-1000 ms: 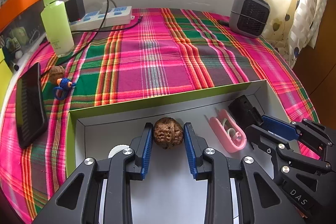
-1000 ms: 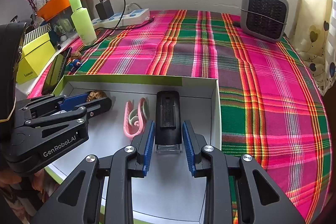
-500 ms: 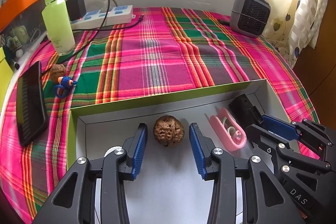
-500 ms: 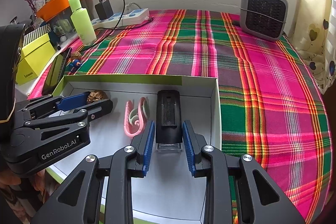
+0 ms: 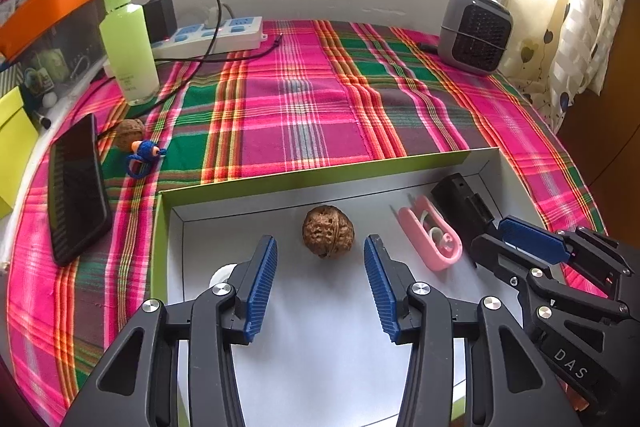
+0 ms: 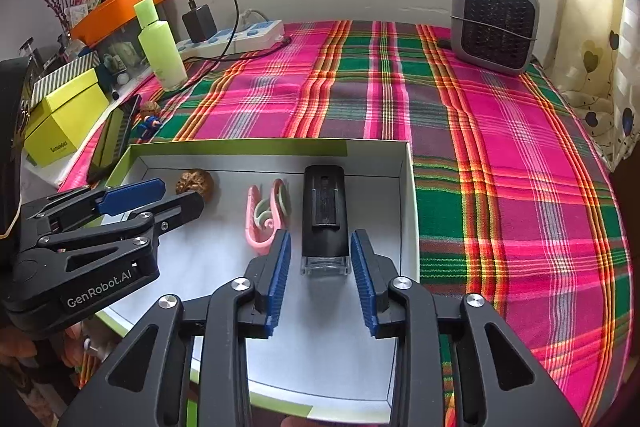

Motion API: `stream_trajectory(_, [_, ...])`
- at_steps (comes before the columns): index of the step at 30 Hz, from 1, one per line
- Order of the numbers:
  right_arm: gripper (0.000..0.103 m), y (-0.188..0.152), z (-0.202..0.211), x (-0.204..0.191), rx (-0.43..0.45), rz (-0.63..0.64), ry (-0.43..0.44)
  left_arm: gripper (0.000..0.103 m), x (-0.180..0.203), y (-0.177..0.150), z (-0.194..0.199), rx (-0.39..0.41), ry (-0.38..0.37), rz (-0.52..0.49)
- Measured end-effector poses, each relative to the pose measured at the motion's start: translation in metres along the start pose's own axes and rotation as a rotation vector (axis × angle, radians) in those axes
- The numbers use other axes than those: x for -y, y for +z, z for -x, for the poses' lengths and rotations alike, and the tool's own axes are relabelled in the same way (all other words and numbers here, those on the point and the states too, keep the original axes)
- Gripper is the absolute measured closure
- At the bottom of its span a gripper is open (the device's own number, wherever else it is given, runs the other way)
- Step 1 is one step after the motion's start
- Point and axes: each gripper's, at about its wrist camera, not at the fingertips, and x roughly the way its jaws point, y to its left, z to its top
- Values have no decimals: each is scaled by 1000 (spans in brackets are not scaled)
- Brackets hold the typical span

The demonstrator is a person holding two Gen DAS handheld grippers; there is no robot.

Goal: Organize objects
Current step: 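Open both tools, releasing the walnut and black gadget into the box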

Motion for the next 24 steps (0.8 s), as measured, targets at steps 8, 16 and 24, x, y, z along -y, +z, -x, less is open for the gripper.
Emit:
stream_trajectory(8, [69,-6,13,-8,15,10,2,59,-3,-8,20,22,10,5])
stream_trajectory(16, [69,-15,31,-15,41,11,-6,59,-2,-18,42,54,17,7])
stream_trajectory(24, [69,-27,47,-22,61,15,-9,59,-2,-35,60,70,43,14])
